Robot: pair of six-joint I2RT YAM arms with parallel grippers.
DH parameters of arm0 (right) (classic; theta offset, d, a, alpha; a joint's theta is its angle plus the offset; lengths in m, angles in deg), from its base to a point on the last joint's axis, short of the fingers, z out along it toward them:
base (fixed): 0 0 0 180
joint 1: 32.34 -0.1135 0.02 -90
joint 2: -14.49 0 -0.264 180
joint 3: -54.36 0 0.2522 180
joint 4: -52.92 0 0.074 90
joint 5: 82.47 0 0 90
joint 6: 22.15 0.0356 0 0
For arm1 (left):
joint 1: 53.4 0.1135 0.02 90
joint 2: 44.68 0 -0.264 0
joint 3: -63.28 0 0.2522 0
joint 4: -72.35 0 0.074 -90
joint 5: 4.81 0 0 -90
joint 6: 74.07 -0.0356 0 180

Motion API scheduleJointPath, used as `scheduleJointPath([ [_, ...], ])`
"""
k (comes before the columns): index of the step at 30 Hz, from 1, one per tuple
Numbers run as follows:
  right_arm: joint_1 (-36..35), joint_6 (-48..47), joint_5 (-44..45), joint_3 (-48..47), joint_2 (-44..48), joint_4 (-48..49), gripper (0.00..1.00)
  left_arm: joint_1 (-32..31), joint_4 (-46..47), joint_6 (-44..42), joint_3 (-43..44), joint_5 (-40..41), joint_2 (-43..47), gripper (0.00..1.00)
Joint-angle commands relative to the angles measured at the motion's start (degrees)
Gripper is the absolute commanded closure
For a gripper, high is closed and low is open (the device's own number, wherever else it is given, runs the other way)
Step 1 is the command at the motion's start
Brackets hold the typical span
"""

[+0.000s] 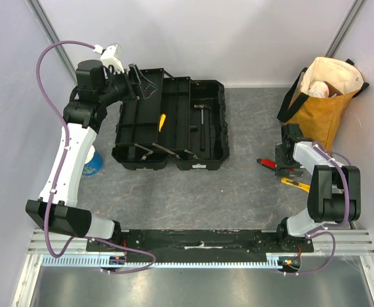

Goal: Pack the tool kit

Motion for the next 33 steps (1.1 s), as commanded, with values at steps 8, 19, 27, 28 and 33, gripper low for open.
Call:
scheduleJointPath([
  [8, 2.49, 2.3, -4.73, -5.96, -9.15, -1.56, 0.39, 0.24, 0.38, -1.64, 3.45, 3.73, -0.15, 0.23],
  [19, 2.05, -7.45, -4.04, -11.06, -10.21, -2.0, 0.7, 0.24, 2.4, -1.82, 3.01, 0.41, -0.68, 0.22],
  [27, -0.67, -14.3, -1.66, -13.0, -3.01, -1.21, 0.83, -0.19, 8.37, -0.68, 1.0, -14.35, -2.08, 0.22],
  [28, -0.94, -14.92, -1.83, -13.17, -1.96, -0.95, 0.85, -0.63, 9.42, -0.41, 0.47, -15.5, -2.17, 0.22],
  [33, -2.87, -21.67, -4.99, -14.05, 2.71, 4.84, 0.89, -3.96, 13.9, 0.12, -2.17, -21.48, -2.96, 0.22],
])
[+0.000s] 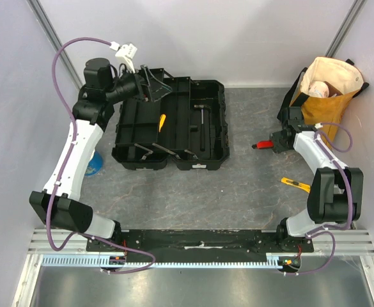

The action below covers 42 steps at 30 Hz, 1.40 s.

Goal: Pack the tool kit

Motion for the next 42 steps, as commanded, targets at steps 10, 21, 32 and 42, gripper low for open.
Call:
scheduleJointPath([
  [10, -13.2, -21.59, -9.78, -14.13, 5.67, 20.48, 0.97, -10.7, 10.56, 2.68, -3.43, -9.12, -5.81, 0.22],
  [21, -20.15, -26.43, -32.98, -16.68, 4.18, 38.94, 1.0, -16.24, 6.35, 1.73, -0.09, -1.56, -12.57, 0.23],
  [32, -24.37, -29.15, -38.61, -19.93, 2.07, 39.66, 0.99, -16.86, 3.72, 0.84, 1.58, -0.6, -13.98, 0.37],
  [42, -24.55, -33.46, -30.82, -20.9, 2.59, 36.14, 0.32, -16.77, -1.82, -2.32, 2.73, 8.0, -11.97, 0.98],
])
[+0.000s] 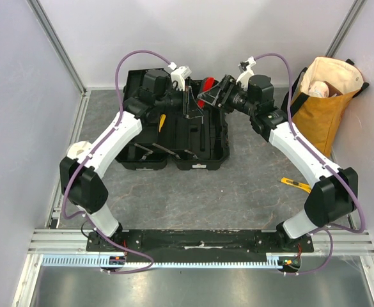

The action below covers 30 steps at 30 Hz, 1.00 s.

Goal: Pack the tool kit

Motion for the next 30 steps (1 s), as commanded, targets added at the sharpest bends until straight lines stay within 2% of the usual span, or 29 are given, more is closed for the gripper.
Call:
scheduleJointPath([
  [1, 0.04, -3.76, 6.98, -3.04, 1.98, 1.02, 0.2, 0.56, -2.28, -2.3, 2.46, 7.31, 2.31, 0.98],
  [4, 0.22, -5.95, 12.44, -3.3, 3.04, -1.61, 0.06, 1.79, -4.39, -1.95, 2.46, 12.5, 3.62, 0.98],
  [6, 0.66, -6.75, 14.82, -3.39, 3.65, -3.11, 0.02, 3.89, -5.62, -1.69, 2.38, 13.83, 4.42, 0.98],
  [11, 2.41, -7.45, 15.71, -2.69, 3.74, -6.19, 0.02, 12.32, -7.73, -1.16, 1.15, 13.92, 6.61, 0.98],
  [15, 3.38, -6.05, 15.36, -0.76, 3.57, -7.33, 0.02, 18.66, -10.18, -1.59, 1.49, 9.63, 5.66, 0.98],
  [18, 4.0, -4.91, 14.48, 0.47, 3.13, -7.68, 0.02, 20.42, -13.79, -3.17, 3.51, 8.48, 2.32, 0.98],
  [30, 5.4, -2.97, 13.16, 1.88, 1.63, -10.14, 0.04, 21.48, -13.89, -5.2, 6.85, 12.25, -6.12, 0.98],
])
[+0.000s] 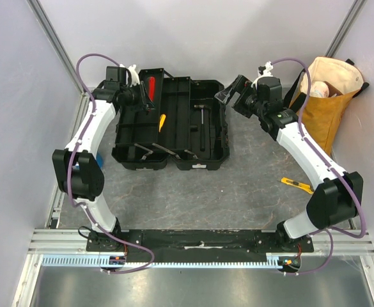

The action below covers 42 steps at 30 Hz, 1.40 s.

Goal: Pack the tool kit

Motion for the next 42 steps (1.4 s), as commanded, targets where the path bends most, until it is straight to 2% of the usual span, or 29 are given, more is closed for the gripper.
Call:
scheduleJointPath([
  [1, 0.49, 1.07, -0.76, 1.01, -0.36, -0.13, 0.04, 0.41, 0.78, -2.64, 4.15, 1.23, -1.91, 0.98],
  [4, 0.66, 1.34, -0.94, 1.36, -0.53, -0.66, 0.04, 0.67, 0.52, -3.0, 4.85, 1.85, -3.31, 0.93],
  [6, 0.93, 1.6, -1.2, 1.45, -0.8, -0.84, 0.04, 0.85, -0.01, -3.26, 5.03, 2.2, -4.1, 0.87],
  [8, 0.93, 1.78, -1.81, 1.45, -1.15, -1.01, 0.04, 1.03, -0.89, -3.44, 5.12, 2.55, -4.55, 0.76],
  [9, 1.1, 1.78, -2.08, 1.27, -1.41, -1.01, 0.04, 1.2, -1.07, -3.44, 4.94, 2.82, -4.72, 0.68],
  [12, 1.19, 2.04, -2.69, 0.92, -2.37, -1.1, 0.04, 1.73, -1.33, -3.96, 4.59, 4.13, -3.94, 0.53],
  [18, 1.98, 2.92, -3.22, 0.57, -3.34, -1.54, 0.05, 1.91, -2.04, -6.51, 4.41, 8.79, -0.51, 0.47],
  [30, 5.14, 5.91, -4.9, 1.62, -5.72, -3.2, 0.06, 2.08, -0.81, -6.16, 5.64, 16.7, 2.74, 0.47],
  [33, 6.28, 5.91, -0.34, 1.8, -5.28, -7.15, 0.07, 2.08, -0.37, -5.72, 5.91, 16.79, 3.89, 0.47],
  [35, 6.73, 4.42, 4.92, 1.19, -5.28, -12.41, 0.11, 1.99, -0.28, -5.2, 6.26, 15.92, 4.5, 0.46],
  [37, 7.16, 4.06, 13.17, 1.01, -5.02, -18.82, 0.11, 2.08, -0.28, -4.76, 6.52, 14.34, 5.64, 0.45],
  [40, 8.39, 8.52, 25.47, 4.51, -2.74, -27.53, 0.08, 2.08, -0.28, -5.19, 6.96, 10.48, 6.87, 0.42],
  [42, 10.32, 11.17, 33.13, 8.98, 0.42, -28.87, 0.06, 2.08, -0.63, -5.72, 7.4, 8.02, 7.66, 0.39],
])
